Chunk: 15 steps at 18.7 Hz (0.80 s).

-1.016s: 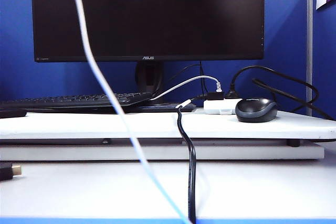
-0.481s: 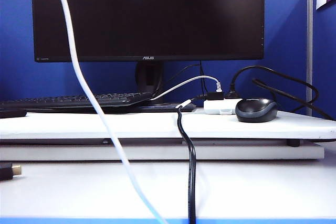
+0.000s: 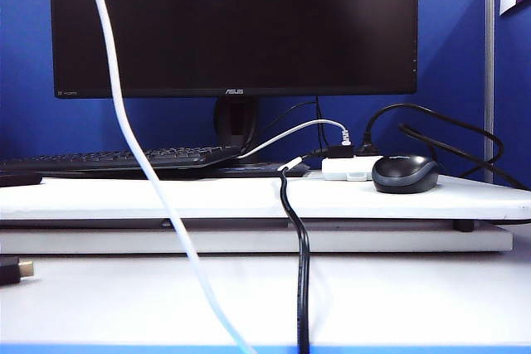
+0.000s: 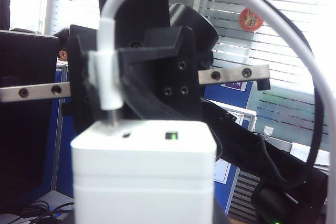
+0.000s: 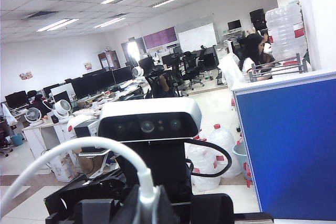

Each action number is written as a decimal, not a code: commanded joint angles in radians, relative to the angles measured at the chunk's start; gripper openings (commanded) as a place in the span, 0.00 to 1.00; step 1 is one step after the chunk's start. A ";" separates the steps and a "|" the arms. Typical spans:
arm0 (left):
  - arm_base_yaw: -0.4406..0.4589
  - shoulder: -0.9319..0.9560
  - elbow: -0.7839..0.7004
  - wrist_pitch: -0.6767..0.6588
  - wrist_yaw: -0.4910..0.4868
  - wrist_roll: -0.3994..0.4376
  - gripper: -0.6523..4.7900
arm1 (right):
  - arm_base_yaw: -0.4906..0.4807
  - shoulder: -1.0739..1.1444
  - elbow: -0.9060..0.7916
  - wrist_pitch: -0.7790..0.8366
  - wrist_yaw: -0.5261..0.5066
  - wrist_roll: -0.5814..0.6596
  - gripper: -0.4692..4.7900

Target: Pick up the Type-C charging cable and the charging base, insert one end of the Type-C charger into the corresponding slot on the base, and finally place the plugged-in charger back on the table.

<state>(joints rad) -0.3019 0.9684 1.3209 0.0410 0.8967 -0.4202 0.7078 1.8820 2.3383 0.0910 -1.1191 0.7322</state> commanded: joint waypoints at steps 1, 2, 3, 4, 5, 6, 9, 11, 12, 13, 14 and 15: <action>0.001 -0.005 0.006 0.029 -0.029 -0.007 0.11 | 0.000 -0.005 0.003 0.005 -0.003 -0.004 0.08; 0.001 -0.005 0.006 0.029 -0.029 -0.007 0.11 | 0.000 -0.005 0.003 -0.002 -0.002 -0.004 0.08; 0.001 -0.005 0.006 0.029 -0.029 -0.008 0.11 | 0.000 -0.005 0.003 -0.016 -0.003 -0.005 0.08; 0.001 -0.005 0.006 0.029 -0.029 -0.011 0.11 | 0.000 -0.005 0.003 -0.021 -0.004 -0.005 0.08; 0.001 -0.005 0.006 0.029 -0.029 -0.015 0.11 | 0.000 -0.005 0.003 -0.024 -0.006 -0.008 0.08; 0.001 -0.005 0.006 0.045 -0.028 -0.026 0.11 | 0.000 -0.005 0.003 -0.032 -0.009 -0.008 0.08; 0.001 -0.011 0.006 0.073 -0.029 -0.031 0.11 | -0.001 -0.005 0.003 -0.035 -0.010 -0.012 0.08; 0.001 -0.011 0.006 0.073 -0.029 -0.033 0.11 | -0.001 -0.007 0.003 -0.035 -0.013 -0.011 0.08; 0.001 -0.011 0.006 0.073 -0.042 -0.033 0.11 | -0.001 -0.018 0.003 -0.040 -0.013 -0.011 0.08; 0.001 -0.011 0.006 0.074 -0.047 -0.033 0.11 | -0.001 -0.019 0.003 -0.040 -0.013 -0.011 0.08; 0.001 -0.011 0.006 0.073 -0.047 -0.033 0.11 | -0.001 -0.019 0.003 -0.043 -0.013 -0.011 0.08; 0.001 -0.011 0.006 0.073 -0.047 -0.033 0.11 | -0.001 -0.019 0.003 -0.043 -0.013 -0.011 0.08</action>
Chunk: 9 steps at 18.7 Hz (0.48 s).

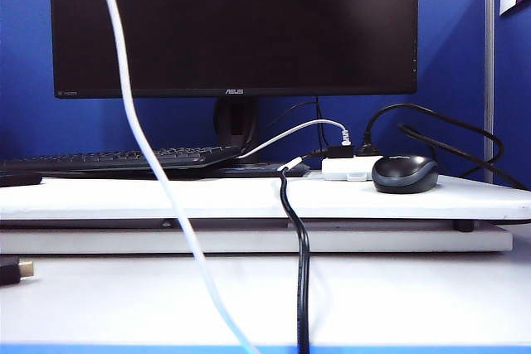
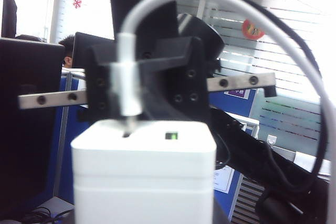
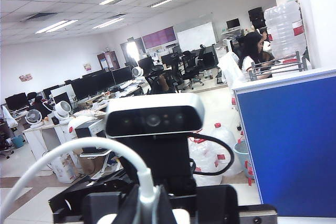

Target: Pick up the Type-C charging cable and the charging base, insert one end of the Type-C charger into the corresponding slot on the base, and finally place the plugged-in charger back on the table.

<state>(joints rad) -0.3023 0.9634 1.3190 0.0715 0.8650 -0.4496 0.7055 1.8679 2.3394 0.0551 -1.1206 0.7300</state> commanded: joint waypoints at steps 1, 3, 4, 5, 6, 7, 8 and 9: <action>0.001 -0.006 0.008 0.043 -0.014 -0.011 0.11 | 0.003 -0.005 0.002 -0.007 -0.011 -0.009 0.08; 0.001 -0.006 0.008 0.043 -0.011 -0.023 0.11 | 0.004 -0.004 0.002 -0.006 -0.004 -0.010 0.08; 0.001 -0.006 0.008 0.042 0.009 -0.023 0.11 | 0.005 -0.004 0.002 -0.006 -0.003 -0.010 0.08; 0.001 -0.006 0.008 0.042 0.012 -0.023 0.11 | 0.008 -0.004 0.002 -0.006 -0.003 -0.010 0.08; 0.001 -0.006 0.008 0.042 0.012 -0.023 0.11 | 0.008 -0.003 0.002 -0.006 -0.003 -0.013 0.08; 0.001 -0.006 0.008 0.042 0.012 -0.027 0.11 | 0.008 -0.003 0.002 -0.007 0.000 -0.023 0.08; 0.001 -0.006 0.008 0.042 0.012 -0.027 0.11 | 0.008 -0.003 0.002 -0.007 0.000 -0.023 0.08; 0.001 -0.006 0.008 0.042 0.012 -0.027 0.11 | 0.008 -0.003 0.002 -0.010 0.000 -0.024 0.08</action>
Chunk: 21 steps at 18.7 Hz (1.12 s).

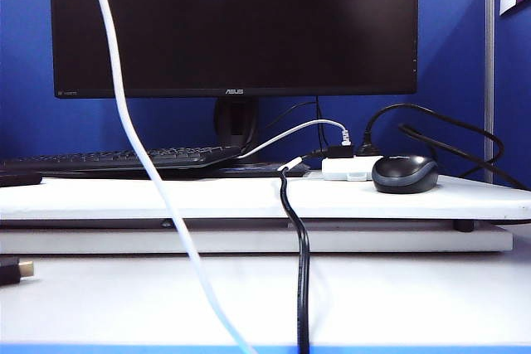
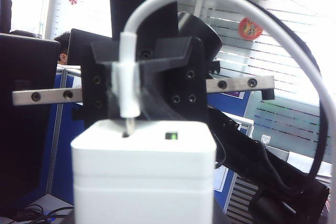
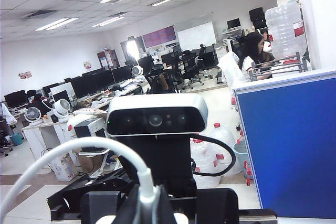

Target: Pick up the Type-C charging cable and the charging base, insert one end of the Type-C charger into the corresponding slot on the base, and finally place the plugged-in charger back on the table.

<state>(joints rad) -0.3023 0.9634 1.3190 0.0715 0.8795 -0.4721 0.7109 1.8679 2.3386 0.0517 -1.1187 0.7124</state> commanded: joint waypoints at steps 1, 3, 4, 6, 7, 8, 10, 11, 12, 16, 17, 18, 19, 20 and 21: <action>0.001 -0.006 0.008 0.042 -0.002 -0.004 0.11 | 0.002 -0.002 0.003 -0.010 -0.002 -0.007 0.08; 0.001 -0.006 0.008 0.042 -0.002 -0.004 0.11 | 0.013 -0.002 0.003 -0.012 -0.002 -0.032 0.08; 0.001 -0.006 0.008 0.042 -0.003 -0.004 0.11 | 0.014 -0.002 0.003 -0.013 0.001 -0.033 0.08; 0.001 -0.006 0.008 0.042 -0.002 -0.008 0.11 | 0.014 -0.002 0.003 -0.022 0.000 -0.033 0.08; 0.001 -0.006 0.008 0.043 -0.003 -0.008 0.11 | 0.014 -0.002 0.003 -0.025 0.000 -0.034 0.08; 0.001 -0.006 0.008 0.043 -0.003 -0.008 0.11 | 0.014 -0.002 0.003 -0.026 0.000 -0.034 0.08; 0.001 -0.006 0.008 0.043 -0.003 -0.011 0.11 | 0.015 -0.002 0.003 -0.027 -0.001 -0.036 0.08; 0.001 -0.006 0.008 0.043 -0.003 -0.011 0.11 | 0.026 -0.002 0.003 -0.034 0.001 -0.049 0.08; 0.001 -0.006 0.008 0.043 -0.003 -0.011 0.11 | 0.027 -0.002 0.003 -0.044 0.001 -0.065 0.08; 0.001 -0.012 0.008 0.043 -0.002 -0.011 0.11 | 0.027 -0.003 0.003 -0.177 -0.001 -0.141 0.08; 0.001 -0.014 0.008 0.043 -0.002 -0.011 0.11 | 0.026 -0.003 0.003 -0.190 -0.008 -0.140 0.08; 0.001 -0.015 0.008 0.043 -0.002 -0.010 0.11 | 0.024 -0.004 0.003 -0.190 -0.017 -0.140 0.08; 0.001 -0.016 0.008 0.043 -0.002 -0.009 0.11 | 0.024 -0.005 0.003 -0.190 -0.027 -0.142 0.08; 0.001 -0.018 0.008 0.043 -0.002 -0.008 0.11 | 0.024 -0.005 0.003 -0.189 -0.056 -0.173 0.08; 0.001 -0.019 0.008 0.044 -0.003 -0.008 0.11 | 0.024 -0.005 0.003 -0.189 -0.066 -0.198 0.08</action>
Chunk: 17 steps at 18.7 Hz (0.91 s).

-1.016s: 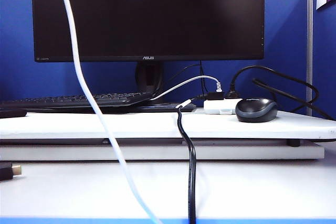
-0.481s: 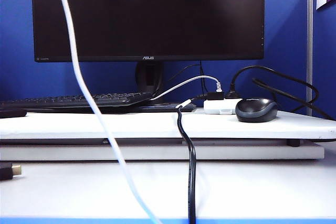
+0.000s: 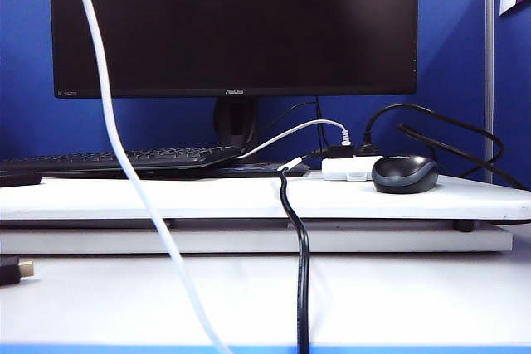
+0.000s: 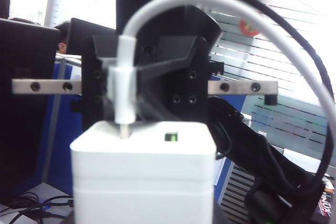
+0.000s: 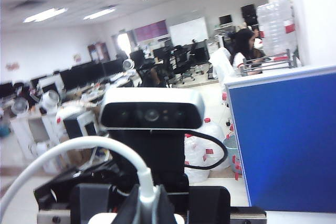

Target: Pick up the Type-C charging cable and the charging base, insert one end of the Type-C charger into the corresponding slot on the base, and finally place the plugged-in charger back on the table.

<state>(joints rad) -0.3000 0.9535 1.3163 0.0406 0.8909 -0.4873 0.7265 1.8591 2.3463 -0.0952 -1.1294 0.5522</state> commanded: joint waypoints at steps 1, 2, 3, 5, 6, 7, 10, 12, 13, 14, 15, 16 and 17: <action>-0.001 -0.009 0.010 0.075 -0.014 0.008 0.11 | 0.009 0.004 -0.005 -0.042 -0.056 -0.037 0.08; -0.001 -0.009 0.010 0.074 -0.014 0.008 0.11 | 0.009 0.004 -0.005 -0.044 -0.056 -0.006 0.08; -0.001 -0.009 0.010 0.076 -0.015 0.009 0.11 | 0.009 0.004 -0.005 -0.048 -0.056 0.020 0.08; -0.001 -0.009 0.010 0.098 -0.015 0.008 0.11 | 0.006 0.004 -0.005 -0.106 -0.087 -0.019 0.08; -0.001 -0.009 0.010 0.104 -0.015 0.008 0.11 | 0.007 0.004 -0.005 -0.114 -0.090 -0.060 0.08; -0.001 -0.009 0.010 0.104 -0.015 0.008 0.11 | 0.006 0.004 -0.005 -0.124 -0.090 -0.076 0.08; -0.001 -0.009 0.010 0.108 -0.016 0.008 0.11 | 0.003 0.004 -0.005 -0.201 -0.097 -0.084 0.08; -0.001 -0.009 0.010 0.117 -0.020 0.008 0.11 | 0.003 0.003 -0.005 -0.217 -0.105 -0.151 0.08; -0.001 -0.009 0.010 0.119 -0.024 0.008 0.11 | 0.003 -0.002 -0.005 -0.224 -0.098 -0.194 0.08; -0.001 -0.009 0.010 0.119 -0.028 0.008 0.11 | 0.002 -0.002 -0.005 -0.227 -0.088 -0.185 0.08; -0.001 -0.009 0.010 0.119 -0.042 0.009 0.11 | 0.003 -0.002 -0.005 -0.243 -0.063 -0.185 0.08; -0.001 -0.009 0.010 0.126 -0.044 0.009 0.11 | 0.003 -0.002 -0.005 -0.246 -0.056 -0.185 0.08; -0.001 -0.011 0.010 0.127 -0.076 0.009 0.11 | 0.003 -0.003 -0.005 -0.251 -0.055 -0.185 0.08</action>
<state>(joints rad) -0.3023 0.9531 1.3083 0.0334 0.8974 -0.4824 0.7193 1.8427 2.3531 -0.2596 -1.1454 0.3733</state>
